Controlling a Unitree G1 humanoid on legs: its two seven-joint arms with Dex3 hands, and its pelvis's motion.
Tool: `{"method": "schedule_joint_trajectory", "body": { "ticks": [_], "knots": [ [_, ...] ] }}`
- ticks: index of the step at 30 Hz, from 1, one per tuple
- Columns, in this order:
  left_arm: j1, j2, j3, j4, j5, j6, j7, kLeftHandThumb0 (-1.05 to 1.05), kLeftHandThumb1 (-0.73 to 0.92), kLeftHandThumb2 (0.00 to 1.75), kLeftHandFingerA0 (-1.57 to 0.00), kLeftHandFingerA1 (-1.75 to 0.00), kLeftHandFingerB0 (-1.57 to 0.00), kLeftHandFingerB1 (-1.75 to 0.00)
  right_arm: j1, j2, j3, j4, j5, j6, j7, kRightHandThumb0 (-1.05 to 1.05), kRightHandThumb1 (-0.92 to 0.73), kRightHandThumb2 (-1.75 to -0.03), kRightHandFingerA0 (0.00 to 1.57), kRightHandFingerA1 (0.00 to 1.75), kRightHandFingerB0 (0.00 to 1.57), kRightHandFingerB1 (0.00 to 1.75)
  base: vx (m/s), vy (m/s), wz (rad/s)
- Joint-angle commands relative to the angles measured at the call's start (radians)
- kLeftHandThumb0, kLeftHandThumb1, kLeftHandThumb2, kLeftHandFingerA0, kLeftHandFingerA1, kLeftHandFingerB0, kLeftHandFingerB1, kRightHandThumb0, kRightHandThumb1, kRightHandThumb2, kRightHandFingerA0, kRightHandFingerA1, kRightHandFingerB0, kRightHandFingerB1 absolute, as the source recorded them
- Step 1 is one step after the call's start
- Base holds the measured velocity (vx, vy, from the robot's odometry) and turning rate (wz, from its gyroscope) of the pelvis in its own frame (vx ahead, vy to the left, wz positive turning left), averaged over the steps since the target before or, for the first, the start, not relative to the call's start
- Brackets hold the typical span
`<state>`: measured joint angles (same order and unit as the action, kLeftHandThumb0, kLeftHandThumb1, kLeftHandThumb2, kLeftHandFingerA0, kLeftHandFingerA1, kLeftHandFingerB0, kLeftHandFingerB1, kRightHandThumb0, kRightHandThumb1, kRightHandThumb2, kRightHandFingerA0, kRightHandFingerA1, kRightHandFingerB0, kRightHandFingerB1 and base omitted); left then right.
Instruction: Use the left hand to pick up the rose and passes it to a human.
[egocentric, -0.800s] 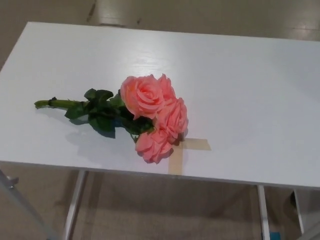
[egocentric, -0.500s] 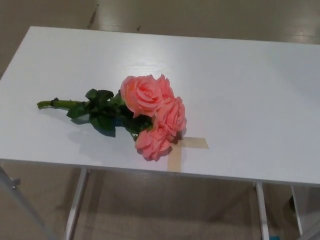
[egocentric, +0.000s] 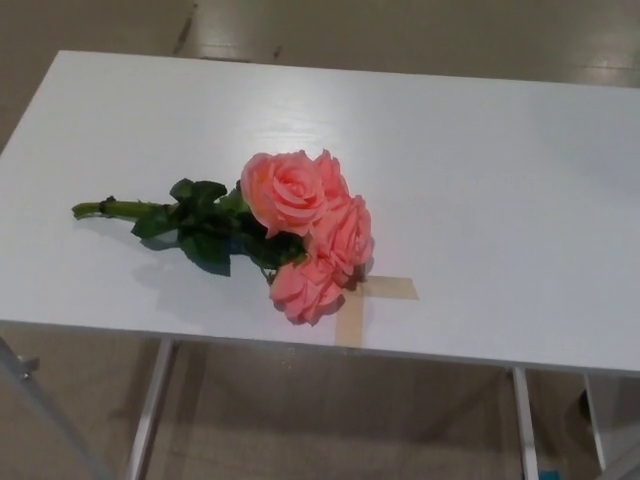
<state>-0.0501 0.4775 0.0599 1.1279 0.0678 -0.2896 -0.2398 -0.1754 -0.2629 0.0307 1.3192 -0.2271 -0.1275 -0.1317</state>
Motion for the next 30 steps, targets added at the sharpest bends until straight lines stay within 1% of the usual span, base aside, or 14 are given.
{"method": "schedule_joint_trajectory", "body": {
  "ticks": [1, 2, 3, 10, 11, 14, 15, 20, 21, 24, 25, 28, 29, 30],
  "knots": [
    [0.078, 0.047, -0.036, -0.099, 0.003, -0.046, -0.152, -0.69, 0.41, 0.71, -0.09, -0.35, -0.24, -0.38, 0.015, -0.011, 0.013, 0.008, -0.014, 0.0, -0.008, -0.32, -0.58, -0.73, 0.67, 0.54, 0.53, 0.48, 0.0, 0.0, 0.0],
    [0.082, 0.048, -0.037, -0.108, 0.0, -0.042, -0.153, -0.69, 0.41, 0.71, -0.09, -0.35, -0.24, -0.38, 0.015, -0.011, 0.014, 0.008, -0.014, 0.0, -0.008, -0.32, -0.58, -0.73, 0.67, 0.54, 0.53, 0.48, 0.0, 0.0, 0.0],
    [0.134, 0.048, -0.016, -0.185, -0.031, -0.057, -0.151, -0.68, 0.4, 0.72, -0.12, -0.36, -0.32, -0.4, 0.017, -0.013, 0.016, 0.008, -0.015, 0.001, -0.007, -0.25, -0.66, -0.59, 0.72, 0.46, 0.56, 0.4, 0.0, 0.0, 0.0],
    [0.423, 0.078, 0.05, -0.722, -0.164, -0.103, -0.259, -0.6, 0.38, 0.68, -0.21, -0.38, -0.35, -0.41, 0.019, -0.019, 0.018, 0.012, -0.01, 0.009, -0.003, -0.24, -0.67, -0.59, 0.71, 0.46, 0.56, 0.4, 0.0, 0.0, 0.0],
    [0.45, 0.09, 0.052, -0.784, -0.171, -0.099, -0.272, -0.59, 0.38, 0.68, -0.22, -0.39, -0.35, -0.41, 0.016, -0.019, 0.017, 0.013, -0.009, 0.012, -0.002, -0.32, -0.59, -0.74, 0.67, 0.54, 0.53, 0.48, 0.0, 0.0, 0.0],
    [0.471, 0.092, 0.058, -0.832, -0.173, -0.08, -0.276, -0.59, 0.38, 0.68, -0.22, -0.39, -0.35, -0.41, 0.014, -0.019, 0.017, 0.013, -0.009, 0.012, -0.002, -0.32, -0.59, -0.74, 0.67, 0.54, 0.53, 0.48, 0.0, 0.0, 0.0],
    [0.548, 0.122, 0.057, -0.994, -0.196, -0.104, -0.309, -0.53, 0.44, 0.54, -0.3, -0.33, -0.43, -0.34, 0.013, -0.018, 0.015, 0.013, -0.007, 0.014, 0.002, -0.32, -0.59, -0.74, 0.67, 0.54, 0.53, 0.48, 0.0, 0.0, 0.0],
    [0.609, 0.141, 0.06, -1.143, -0.209, -0.074, -0.329, -0.54, 0.41, 0.55, -0.3, -0.34, -0.43, -0.36, 0.013, -0.017, 0.016, 0.013, -0.007, 0.015, 0.004, -0.33, -0.59, -0.74, 0.67, 0.54, 0.52, 0.48, 0.0, 0.0, 0.0],
    [0.631, 0.151, 0.07, -1.226, -0.246, -0.077, -0.343, -0.56, 0.38, 0.67, -0.29, -0.41, -0.37, -0.41, 0.011, -0.018, 0.016, 0.013, -0.007, 0.018, 0.005, -0.24, -0.67, -0.59, 0.69, 0.45, 0.55, 0.39, 0.0, 0.0, 0.0],
    [0.662, 0.162, 0.093, -1.383, -0.318, -0.086, -0.361, -0.5, 0.43, 0.53, -0.33, -0.34, -0.4, -0.34, 0.004, -0.019, 0.016, 0.012, -0.007, 0.025, 0.004, -0.24, -0.67, -0.6, 0.69, 0.45, 0.55, 0.39, 0.0, 0.0, 0.0],
    [0.668, 0.151, 0.105, -1.43, -0.327, -0.092, -0.34, -0.56, 0.37, 0.7, -0.28, -0.42, -0.33, -0.42, 0.004, -0.019, 0.017, 0.013, -0.008, 0.024, 0.004, -0.24, -0.67, -0.6, 0.69, 0.45, 0.55, 0.39, 0.0, 0.0, 0.0],
    [0.676, 0.146, 0.114, -1.462, -0.333, -0.084, -0.331, -0.56, 0.37, 0.7, -0.28, -0.42, -0.33, -0.42, 0.004, -0.019, 0.017, 0.013, -0.008, 0.023, 0.003, -0.24, -0.67, -0.6, 0.69, 0.45, 0.55, 0.39, 0.0, 0.0, 0.0],
    [0.656, 0.12, 0.136, -1.528, -0.302, -0.104, -0.276, -0.27, 0.19, 0.81, -0.09, -0.51, -0.08, -0.49, -0.003, -0.02, 0.017, 0.014, -0.008, 0.026, 0.007, -0.24, -0.67, -0.6, 0.69, 0.45, 0.55, 0.39, 0.0, 0.0, 0.0],
    [0.635, 0.097, 0.15, -1.571, -0.276, -0.116, -0.234, -0.27, 0.19, 0.81, -0.08, -0.51, -0.07, -0.49, -0.007, -0.021, 0.016, 0.014, -0.008, 0.027, 0.009, -0.24, -0.67, -0.59, 0.69, 0.45, 0.55, 0.39, 0.0, 0.0, 0.0]
  ]
}}
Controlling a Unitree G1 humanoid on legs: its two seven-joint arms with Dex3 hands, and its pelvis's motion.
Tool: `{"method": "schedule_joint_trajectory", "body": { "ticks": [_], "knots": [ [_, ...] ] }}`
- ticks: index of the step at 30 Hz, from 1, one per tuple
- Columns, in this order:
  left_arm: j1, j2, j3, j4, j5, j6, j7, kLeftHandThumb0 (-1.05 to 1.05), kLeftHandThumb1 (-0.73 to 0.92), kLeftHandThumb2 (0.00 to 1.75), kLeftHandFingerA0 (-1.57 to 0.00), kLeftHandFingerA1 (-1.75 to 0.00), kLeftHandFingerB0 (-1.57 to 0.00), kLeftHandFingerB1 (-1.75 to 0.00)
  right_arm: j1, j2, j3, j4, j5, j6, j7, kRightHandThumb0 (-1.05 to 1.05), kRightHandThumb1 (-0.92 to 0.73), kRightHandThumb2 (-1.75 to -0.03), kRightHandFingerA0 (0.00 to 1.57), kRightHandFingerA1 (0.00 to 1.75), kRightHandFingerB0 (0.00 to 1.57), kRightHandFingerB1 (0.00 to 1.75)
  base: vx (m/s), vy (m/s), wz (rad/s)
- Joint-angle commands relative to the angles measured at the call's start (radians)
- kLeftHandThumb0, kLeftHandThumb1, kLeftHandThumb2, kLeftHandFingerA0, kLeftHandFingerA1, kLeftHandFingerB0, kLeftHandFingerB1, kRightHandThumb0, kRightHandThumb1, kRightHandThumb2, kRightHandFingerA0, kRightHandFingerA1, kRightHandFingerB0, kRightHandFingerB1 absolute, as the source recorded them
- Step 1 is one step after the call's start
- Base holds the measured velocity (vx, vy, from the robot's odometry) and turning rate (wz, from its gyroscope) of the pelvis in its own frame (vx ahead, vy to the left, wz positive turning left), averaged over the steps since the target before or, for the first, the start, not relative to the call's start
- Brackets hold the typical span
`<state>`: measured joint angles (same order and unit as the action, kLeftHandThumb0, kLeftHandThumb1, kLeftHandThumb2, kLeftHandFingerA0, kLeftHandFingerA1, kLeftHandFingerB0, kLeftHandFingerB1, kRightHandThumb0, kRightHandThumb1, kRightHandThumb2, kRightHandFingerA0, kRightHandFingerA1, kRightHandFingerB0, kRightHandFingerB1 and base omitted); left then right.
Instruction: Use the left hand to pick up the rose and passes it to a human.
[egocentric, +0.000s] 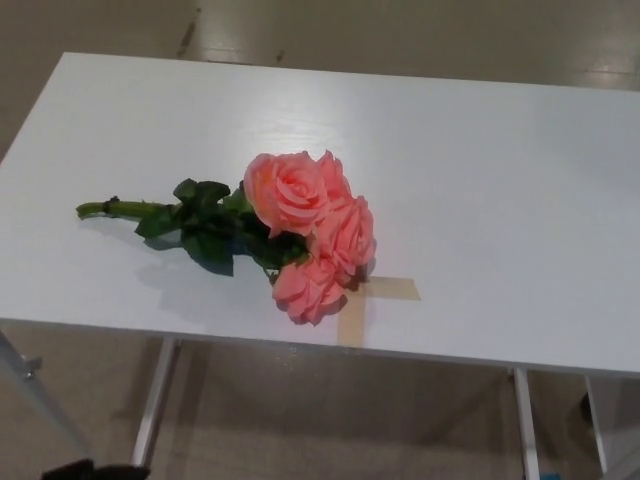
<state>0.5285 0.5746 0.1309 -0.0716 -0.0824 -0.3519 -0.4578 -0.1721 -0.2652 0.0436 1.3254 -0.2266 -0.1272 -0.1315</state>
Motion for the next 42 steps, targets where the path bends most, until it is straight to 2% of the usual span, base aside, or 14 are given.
{"method": "schedule_joint_trajectory", "body": {
  "ticks": [1, 8, 9, 13, 14, 22, 23, 24, 28, 33, 34, 39, 40, 42],
  "knots": [
    [0.057, -0.004, 0.081, -0.379, -0.124, -0.048, -0.016, -0.27, 0.19, 0.81, -0.08, -0.51, -0.07, -0.49, -0.01, -0.019, 0.003, 0.008, -0.008, 0.027, 0.009, -0.24, -0.67, -0.59, 0.69, 0.45, 0.55, 0.39, 0.0, 0.0, 0.0],
    [-0.073, -0.048, 0.122, -0.44, -0.039, -0.02, 0.045, -0.3, 0.18, 0.8, -0.02, -0.5, 0.0, -0.47, -0.01, -0.015, 0.002, 0.009, -0.006, 0.03, 0.01, -0.25, -0.67, -0.6, 0.71, 0.45, 0.55, 0.39, 0.0, 0.0, 0.0],
    [-0.136, -0.047, 0.135, -0.442, -0.014, -0.009, 0.058, -0.55, 0.42, 0.54, -0.09, -0.27, -0.15, -0.28, -0.015, -0.017, 0.004, 0.009, -0.008, 0.029, 0.009, -0.25, -0.67, -0.6, 0.71, 0.45, 0.55, 0.39, 0.0, 0.0, 0.0],
    [-0.244, -0.058, 0.145, -0.445, 0.029, 0.029, 0.081, -0.55, 0.42, 0.54, -0.08, -0.26, -0.14, -0.27, -0.019, -0.019, 0.005, 0.008, -0.008, 0.029, 0.011, -0.25, -0.67, -0.6, 0.71, 0.45, 0.55, 0.39, 0.0, 0.0, 0.0],
    [-0.309, -0.057, 0.143, -0.42, 0.081, 0.025, 0.104, -0.57, 0.38, 0.7, -0.06, -0.28, -0.11, -0.31, -0.018, -0.019, 0.004, 0.007, -0.007, 0.027, 0.012, -0.25, -0.67, -0.6, 0.71, 0.45, 0.55, 0.39, 0.0, 0.0, 0.0],
    [-0.453, -0.053, 0.116, -0.331, 0.184, 0.053, 0.134, -0.47, 0.35, 0.61, -0.08, -0.28, -0.1, -0.29, -0.014, -0.02, 0.004, 0.005, -0.005, 0.024, 0.015, -0.33, -0.59, -0.74, 0.66, 0.54, 0.52, 0.48, 0.0, 0.0, 0.0],
    [-0.569, -0.03, 0.077, -0.219, 0.285, 0.07, 0.17, -0.4, 0.3, 0.69, -0.02, -0.29, -0.02, -0.35, -0.016, -0.021, 0.004, 0.005, -0.004, 0.022, 0.017, -0.33, -0.59, -0.74, 0.66, 0.54, 0.52, 0.48, 0.0, 0.0, 0.0],
    [-0.638, -0.018, 0.051, -0.149, 0.341, 0.086, 0.19, -0.4, 0.31, 0.7, -0.01, -0.28, -0.02, -0.35, -0.016, -0.022, 0.004, 0.004, -0.004, 0.021, 0.018, -0.25, -0.67, -0.6, 0.71, 0.45, 0.55, 0.39, 0.0, 0.0, 0.07],
    [-0.71, -0.009, 0.018, -0.063, 0.384, 0.103, 0.209, -0.4, 0.31, 0.7, -0.01, -0.27, -0.01, -0.35, -0.015, -0.022, 0.005, 0.004, -0.005, 0.021, 0.017, -0.25, -0.67, -0.6, 0.7, 0.45, 0.55, 0.39, 0.0, 0.0, 0.0],
    [-0.972, 0.015, -0.128, 0.21, 0.522, 0.3, 0.197, -0.43, 0.31, 0.69, 0.0, -0.17, -0.01, -0.27, -0.012, -0.019, 0.003, 0.005, -0.003, 0.025, 0.017, -0.25, -0.67, -0.6, 0.71, 0.45, 0.55, 0.39, 0.0, 0.0, 0.0],
    [-0.998, 0.016, -0.148, 0.24, 0.542, 0.324, 0.196, -0.43, 0.31, 0.7, 0.0, -0.17, -0.01, -0.26, -0.011, -0.018, 0.002, 0.005, -0.002, 0.026, 0.018, -0.33, -0.59, -0.74, 0.66, 0.54, 0.52, 0.48, 0.0, 0.0, 0.0],
    [-1.119, 0.019, -0.26, 0.377, 0.632, 0.408, 0.199, -0.45, 0.32, 0.7, 0.0, -0.15, 0.0, -0.24, -0.013, -0.02, 0.001, 0.008, -0.001, 0.027, 0.019, -0.33, -0.59, -0.74, 0.66, 0.54, 0.52, 0.48, 0.0, 0.0, 0.0],
    [-1.136, 0.019, -0.277, 0.396, 0.643, 0.416, 0.198, -0.47, 0.33, 0.71, 0.0, -0.13, 0.0, -0.22, -0.014, -0.02, 0.0, 0.008, 0.0, 0.028, 0.02, -0.25, -0.67, -0.6, 0.7, 0.45, 0.55, 0.39, 0.0, 0.0, 0.0],
    [-1.176, 0.018, -0.319, 0.435, 0.669, 0.439, 0.187, -0.48, 0.33, 0.71, 0.0, -0.13, 0.0, -0.21, -0.016, -0.02, -0.002, 0.008, 0.002, 0.029, 0.022, -0.25, -0.67, -0.6, 0.7, 0.45, 0.55, 0.39, 0.0, 0.0, 0.0]
  ]
}}
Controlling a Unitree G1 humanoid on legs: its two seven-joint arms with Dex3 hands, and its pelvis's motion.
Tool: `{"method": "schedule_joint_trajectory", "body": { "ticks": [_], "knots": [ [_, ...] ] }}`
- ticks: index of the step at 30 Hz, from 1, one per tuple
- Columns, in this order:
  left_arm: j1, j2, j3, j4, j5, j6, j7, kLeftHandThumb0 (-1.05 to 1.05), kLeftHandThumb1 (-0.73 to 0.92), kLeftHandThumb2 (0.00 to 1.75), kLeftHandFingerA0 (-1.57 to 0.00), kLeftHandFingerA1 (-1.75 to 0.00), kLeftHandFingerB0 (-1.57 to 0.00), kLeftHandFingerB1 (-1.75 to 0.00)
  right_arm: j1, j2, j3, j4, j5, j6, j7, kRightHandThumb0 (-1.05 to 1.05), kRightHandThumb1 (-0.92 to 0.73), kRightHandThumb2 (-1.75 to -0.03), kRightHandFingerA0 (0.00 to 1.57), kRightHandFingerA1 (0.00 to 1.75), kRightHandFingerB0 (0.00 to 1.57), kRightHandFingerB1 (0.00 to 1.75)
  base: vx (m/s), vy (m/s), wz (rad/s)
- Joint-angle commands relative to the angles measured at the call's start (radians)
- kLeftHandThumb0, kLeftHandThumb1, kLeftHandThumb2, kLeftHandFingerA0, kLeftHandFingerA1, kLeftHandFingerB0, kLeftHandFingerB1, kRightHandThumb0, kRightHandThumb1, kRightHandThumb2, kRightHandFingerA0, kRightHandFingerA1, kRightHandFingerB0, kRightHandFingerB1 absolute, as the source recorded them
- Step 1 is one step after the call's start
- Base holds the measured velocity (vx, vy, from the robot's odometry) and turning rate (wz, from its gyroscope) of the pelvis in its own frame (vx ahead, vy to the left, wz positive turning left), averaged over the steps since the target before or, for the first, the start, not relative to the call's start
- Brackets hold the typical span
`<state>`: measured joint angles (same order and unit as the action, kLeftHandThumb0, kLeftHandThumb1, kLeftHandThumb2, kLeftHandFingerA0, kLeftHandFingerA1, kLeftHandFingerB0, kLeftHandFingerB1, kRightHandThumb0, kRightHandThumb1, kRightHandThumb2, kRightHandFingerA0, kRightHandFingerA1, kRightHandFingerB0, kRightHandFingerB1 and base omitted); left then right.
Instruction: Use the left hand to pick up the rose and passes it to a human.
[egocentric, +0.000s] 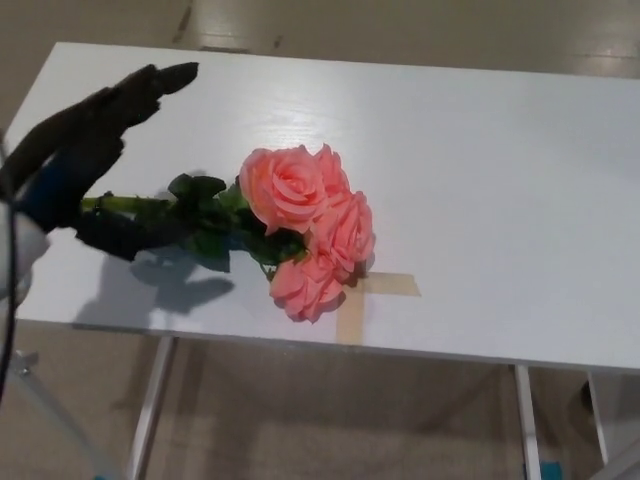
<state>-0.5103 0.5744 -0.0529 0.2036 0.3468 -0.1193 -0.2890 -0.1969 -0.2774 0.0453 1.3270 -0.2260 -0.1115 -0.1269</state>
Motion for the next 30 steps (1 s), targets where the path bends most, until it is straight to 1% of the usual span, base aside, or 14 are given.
{"method": "schedule_joint_trajectory", "body": {
  "ticks": [1, 12, 17, 18, 19, 24, 27, 28, 29, 30],
  "knots": [
    [-0.141, 0.019, -0.142, 0.165, 0.239, 0.209, 0.021, -0.48, 0.33, 0.71, 0.0, -0.13, 0.0, -0.21, 0.009, -0.008, -0.004, 0.007, 0.001, 0.014, 0.017, -0.25, -0.67, -0.6, 0.7, 0.45, 0.55, 0.39, 0.0, 0.0, 0.0],
    [-0.266, 0.001, -0.329, 0.338, 0.303, 0.217, -0.004, -0.53, 0.35, 0.73, 0.0, -0.11, 0.0, -0.2, 0.01, -0.009, -0.002, 0.006, -0.003, 0.014, 0.021, -0.25, -0.67, -0.6, 0.7, 0.45, 0.55, 0.4, 0.0, 0.0, 0.0],
    [-0.287, -0.003, -0.373, 0.355, 0.325, 0.225, -0.01, -0.53, 0.35, 0.73, 0.0, -0.11, 0.0, -0.2, 0.009, -0.009, -0.003, 0.007, -0.003, 0.016, 0.023, -0.25, -0.67, -0.6, 0.7, 0.45, 0.55, 0.4, 0.0, 0.0, 0.0],
    [-0.286, -0.004, -0.378, 0.348, 0.329, 0.23, -0.012, -0.54, 0.35, 0.67, 0.0, -0.08, -0.02, -0.19, 0.009, -0.009, -0.003, 0.007, -0.003, 0.015, 0.024, -0.25, -0.67, -0.6, 0.7, 0.45, 0.55, 0.39, 0.0, 0.0, 0.0],
    [-0.287, -0.007, -0.384, 0.346, 0.332, 0.235, -0.017, -0.54, 0.35, 0.72, 0.0, -0.1, 0.0, -0.19, 0.01, -0.009, -0.002, 0.006, -0.004, 0.015, 0.024, -0.25, -0.67, -0.6, 0.7, 0.45, 0.55, 0.39, 0.0, 0.0, 0.0],
    [-0.315, -0.034, -0.407, 0.377, 0.347, 0.252, -0.021, -0.55, 0.36, 0.72, 0.0, -0.07, -0.01, -0.18, 0.006, -0.01, -0.001, 0.002, -0.003, 0.015, 0.027, -0.25, -0.67, -0.6, 0.7, 0.45, 0.55, 0.39, 0.0, 0.0, 0.0],
    [-0.327, -0.051, -0.418, 0.398, 0.352, 0.262, -0.015, -0.53, 0.35, 0.72, 0.0, -0.11, -0.01, -0.21, 0.007, -0.011, -0.002, 0.002, -0.002, 0.014, 0.029, -0.25, -0.67, -0.6, 0.7, 0.45, 0.55, 0.39, 0.0, 0.0, 0.0],
    [-0.331, -0.057, -0.421, 0.406, 0.354, 0.265, -0.011, -0.52, 0.44, 0.53, 0.0, -0.13, 0.0, -0.24, 0.006, -0.011, -0.002, 0.002, -0.002, 0.014, 0.029, -0.25, -0.67, -0.6, 0.7, 0.45, 0.55, 0.39, 0.0, 0.0, 0.0],
    [-0.334, -0.063, -0.423, 0.413, 0.357, 0.268, -0.007, -0.52, 0.34, 0.73, 0.0, -0.13, 0.0, -0.22, 0.008, -0.011, -0.002, 0.002, -0.002, 0.014, 0.029, -0.25, -0.67, -0.6, 0.7, 0.45, 0.55, 0.39, 0.0, 0.0, 0.0],
    [-0.336, -0.07, -0.425, 0.424, 0.359, 0.267, 0.0, -0.52, 0.34, 0.73, 0.0, -0.13, 0.0, -0.22, 0.008, -0.011, -0.002, 0.002, -0.002, 0.014, 0.029, -0.25, -0.68, -0.6, 0.71, 0.45, 0.56, 0.4, 0.0, 0.0, 0.0]
  ]
}}
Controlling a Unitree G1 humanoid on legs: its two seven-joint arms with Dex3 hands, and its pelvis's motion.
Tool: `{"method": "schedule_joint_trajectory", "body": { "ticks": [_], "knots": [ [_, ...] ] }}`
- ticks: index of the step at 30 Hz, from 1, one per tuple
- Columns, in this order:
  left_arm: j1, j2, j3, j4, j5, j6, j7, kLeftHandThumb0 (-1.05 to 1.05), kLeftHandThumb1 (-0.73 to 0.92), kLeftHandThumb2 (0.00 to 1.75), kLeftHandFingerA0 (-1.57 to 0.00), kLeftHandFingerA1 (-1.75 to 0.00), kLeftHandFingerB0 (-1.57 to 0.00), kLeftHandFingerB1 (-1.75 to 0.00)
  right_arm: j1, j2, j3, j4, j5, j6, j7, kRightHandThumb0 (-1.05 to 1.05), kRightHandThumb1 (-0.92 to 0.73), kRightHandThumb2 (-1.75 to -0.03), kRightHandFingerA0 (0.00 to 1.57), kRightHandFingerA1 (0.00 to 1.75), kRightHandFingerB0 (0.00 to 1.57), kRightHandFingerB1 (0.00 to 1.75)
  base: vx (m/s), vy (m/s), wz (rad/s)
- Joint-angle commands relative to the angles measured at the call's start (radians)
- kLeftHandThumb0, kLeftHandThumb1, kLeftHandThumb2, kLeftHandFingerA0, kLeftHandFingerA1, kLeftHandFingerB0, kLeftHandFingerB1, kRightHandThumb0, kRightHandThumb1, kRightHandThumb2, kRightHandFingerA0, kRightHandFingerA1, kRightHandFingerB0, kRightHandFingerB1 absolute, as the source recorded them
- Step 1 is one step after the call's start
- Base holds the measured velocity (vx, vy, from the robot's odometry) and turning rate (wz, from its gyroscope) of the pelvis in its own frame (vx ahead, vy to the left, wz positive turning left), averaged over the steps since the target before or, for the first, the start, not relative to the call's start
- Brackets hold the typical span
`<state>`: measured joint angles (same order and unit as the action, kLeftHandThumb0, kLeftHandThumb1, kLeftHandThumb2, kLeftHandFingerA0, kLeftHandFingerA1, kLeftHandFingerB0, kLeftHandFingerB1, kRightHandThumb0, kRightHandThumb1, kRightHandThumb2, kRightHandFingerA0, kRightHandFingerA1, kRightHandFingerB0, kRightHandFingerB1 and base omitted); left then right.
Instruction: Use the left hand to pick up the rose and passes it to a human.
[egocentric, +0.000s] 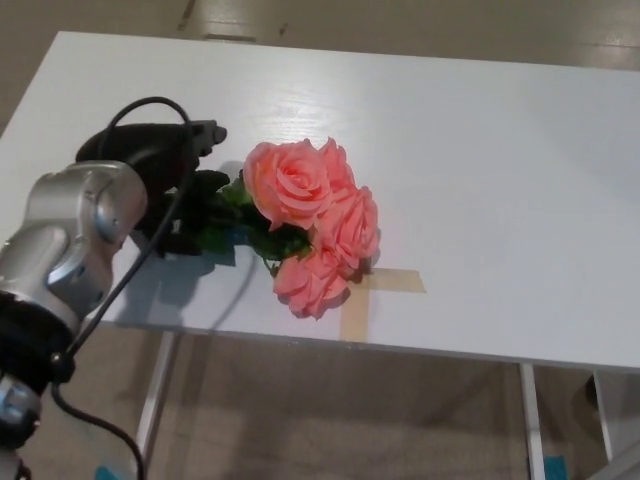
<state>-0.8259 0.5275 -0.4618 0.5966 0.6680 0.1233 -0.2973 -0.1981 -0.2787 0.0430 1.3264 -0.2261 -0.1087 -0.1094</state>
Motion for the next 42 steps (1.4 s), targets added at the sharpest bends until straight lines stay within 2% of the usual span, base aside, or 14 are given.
{"method": "schedule_joint_trajectory", "body": {
  "ticks": [1, 2, 6, 7, 23, 29, 31, 32, 34, 35, 36, 37, 40, 42],
  "knots": [
    [-0.023, -0.03, -0.018, 0.039, 0.039, 0.026, 0.013, -0.52, 0.34, 0.73, 0.0, -0.13, 0.0, -0.22, 0.009, -0.011, 0.0, 0.003, -0.002, 0.012, 0.012, -0.25, -0.68, -0.6, 0.71, 0.45, 0.56, 0.39, 0.0, 0.0, 0.0],
    [-0.024, -0.033, -0.019, 0.041, 0.039, 0.027, 0.014, -0.52, 0.34, 0.73, 0.0, -0.13, 0.0, -0.22, 0.009, -0.011, -0.001, 0.004, -0.002, 0.012, 0.013, -0.33, -0.59, -0.75, 0.66, 0.54, 0.52, 0.49, 0.0, 0.0, 0.0],
    [-0.023, -0.048, -0.017, 0.038, 0.042, 0.032, 0.012, -0.52, 0.35, 0.73, 0.0, -0.13, 0.0, -0.22, 0.009, -0.01, 0.001, 0.004, -0.003, 0.013, 0.018, -0.33, -0.59, -0.75, 0.66, 0.54, 0.52, 0.49, 0.0, 0.0, 0.0],
    [-0.03, -0.053, -0.016, 0.041, 0.042, 0.033, 0.009, -0.52, 0.34, 0.73, 0.0, -0.13, 0.0, -0.22, 0.004, -0.01, 0.0, 0.003, -0.002, 0.016, 0.019, -0.25, -0.67, -0.6, 0.7, 0.45, 0.55, 0.39, 0.0, 0.0, 0.0],
    [-0.021, -0.094, -0.057, 0.079, 0.063, 0.057, 0.008, -0.52, 0.34, 0.73, 0.0, -0.16, 0.0, -0.23, 0.006, -0.01, 0.001, 0.005, -0.004, 0.021, 0.023, -0.26, -0.68, -0.6, 0.7, 0.45, 0.56, 0.4, 0.0, 0.0, 0.0],
    [-0.019, -0.115, -0.081, 0.124, 0.072, 0.065, 0.014, -0.7, 0.43, 0.73, -0.12, -0.2, -0.11, -0.19, 0.004, -0.01, 0.002, 0.004, -0.003, 0.019, 0.029, -0.26, -0.68, -0.6, 0.7, 0.45, 0.56, 0.39, 0.0, 0.0, 0.0],
    [-0.032, -0.127, -0.101, 0.156, 0.083, 0.066, 0.005, -0.32, 0.39, 0.93, 0.0, -0.48, 0.0, -0.47, 0.0, -0.01, -0.001, 0.005, 0.0, 0.02, 0.033, -0.25, -0.68, -0.6, 0.71, 0.45, 0.56, 0.39, 0.0, 0.0, 0.0],
    [-0.038, -0.132, -0.111, 0.17, 0.087, 0.066, -0.002, -0.32, 0.43, 0.96, 0.0, -0.47, 0.0, -0.47, 0.0, -0.01, -0.001, 0.005, 0.001, 0.021, 0.035, -0.25, -0.68, -0.6, 0.7, 0.45, 0.56, 0.39, 0.0, 0.0, 0.0],
    [-0.049, -0.141, -0.123, 0.194, 0.087, 0.066, -0.018, -0.27, 0.49, 1.0, -0.08, -0.5, -0.08, -0.49, 0.0, -0.01, -0.004, 0.004, 0.003, 0.021, 0.037, -0.25, -0.68, -0.6, 0.7, 0.45, 0.56, 0.4, 0.0, 0.0, 0.0],
    [-0.053, -0.141, -0.129, 0.2, 0.087, 0.065, -0.03, -0.44, 0.69, 0.61, -0.27, -0.31, -0.3, -0.31, -0.001, -0.009, -0.005, 0.003, 0.004, 0.021, 0.039, -0.26, -0.68, -0.6, 0.7, 0.45, 0.56, 0.39, 0.0, 0.0, 0.0],
    [-0.055, -0.142, -0.131, 0.202, 0.085, 0.066, -0.037, -0.32, 0.73, 0.62, -0.5, -0.37, -0.47, -0.36, -0.002, -0.009, -0.005, 0.002, 0.004, 0.023, 0.04, -0.26, -0.68, -0.6, 0.7, 0.45, 0.56, 0.4, 0.0, 0.0, 0.0],
    [-0.057, -0.144, -0.133, 0.205, 0.082, 0.068, -0.047, -0.32, 0.73, 0.62, -0.5, -0.37, -0.47, -0.36, -0.004, -0.009, -0.006, 0.002, 0.004, 0.025, 0.042, -0.26, -0.68, -0.6, 0.7, 0.45, 0.56, 0.4, 0.0, 0.0, 0.0],
    [-0.045, -0.144, -0.145, 0.2, 0.098, 0.068, -0.012, -0.23, 0.74, 0.63, -0.98, -0.56, -0.54, -0.42, -0.003, -0.01, -0.009, 0.001, 0.006, 0.026, 0.047, -0.26, -0.68, -0.6, 0.7, 0.45, 0.56, 0.4, 0.0, 0.0, 0.0],
    [-0.036, -0.142, -0.153, 0.194, 0.109, 0.067, 0.009, -0.24, 0.74, 0.63, -0.98, -0.58, -0.53, -0.42, -0.005, -0.01, -0.011, 0.001, 0.005, 0.028, 0.05, -0.26, -0.68, -0.6, 0.7, 0.45, 0.56, 0.4, 0.0, 0.0, 0.0]
  ]
}}
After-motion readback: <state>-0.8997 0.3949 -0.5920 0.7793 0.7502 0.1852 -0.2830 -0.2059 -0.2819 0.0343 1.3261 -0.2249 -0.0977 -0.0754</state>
